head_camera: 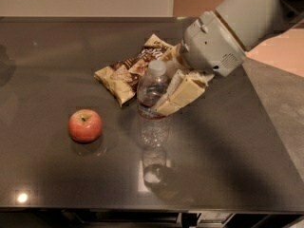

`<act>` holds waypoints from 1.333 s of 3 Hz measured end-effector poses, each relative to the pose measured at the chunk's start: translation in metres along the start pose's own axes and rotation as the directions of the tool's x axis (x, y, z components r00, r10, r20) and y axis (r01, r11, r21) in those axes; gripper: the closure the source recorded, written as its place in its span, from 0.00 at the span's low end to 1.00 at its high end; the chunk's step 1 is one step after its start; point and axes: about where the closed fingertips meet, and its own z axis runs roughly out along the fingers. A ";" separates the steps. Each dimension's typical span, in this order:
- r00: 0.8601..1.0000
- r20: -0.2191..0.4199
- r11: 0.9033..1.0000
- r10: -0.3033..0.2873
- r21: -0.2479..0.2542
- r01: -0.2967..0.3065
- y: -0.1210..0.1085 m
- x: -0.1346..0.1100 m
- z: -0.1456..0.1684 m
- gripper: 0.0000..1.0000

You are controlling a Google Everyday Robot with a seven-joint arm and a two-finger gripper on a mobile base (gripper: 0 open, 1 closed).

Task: Move water bottle near apple

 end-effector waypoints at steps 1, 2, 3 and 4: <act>1.000 0.027 1.000 -0.013 -0.026 0.014 -0.017 -0.018 0.021 1.00; 0.999 0.045 0.998 -0.010 -0.054 0.013 -0.028 -0.026 0.040 1.00; 0.999 0.050 0.998 -0.017 -0.068 0.020 -0.035 -0.028 0.056 1.00; 0.998 0.047 0.997 -0.030 -0.069 0.033 -0.039 -0.027 0.066 0.83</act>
Offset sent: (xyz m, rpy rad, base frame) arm 0.0283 0.0727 -0.0186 0.0415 0.0780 0.0709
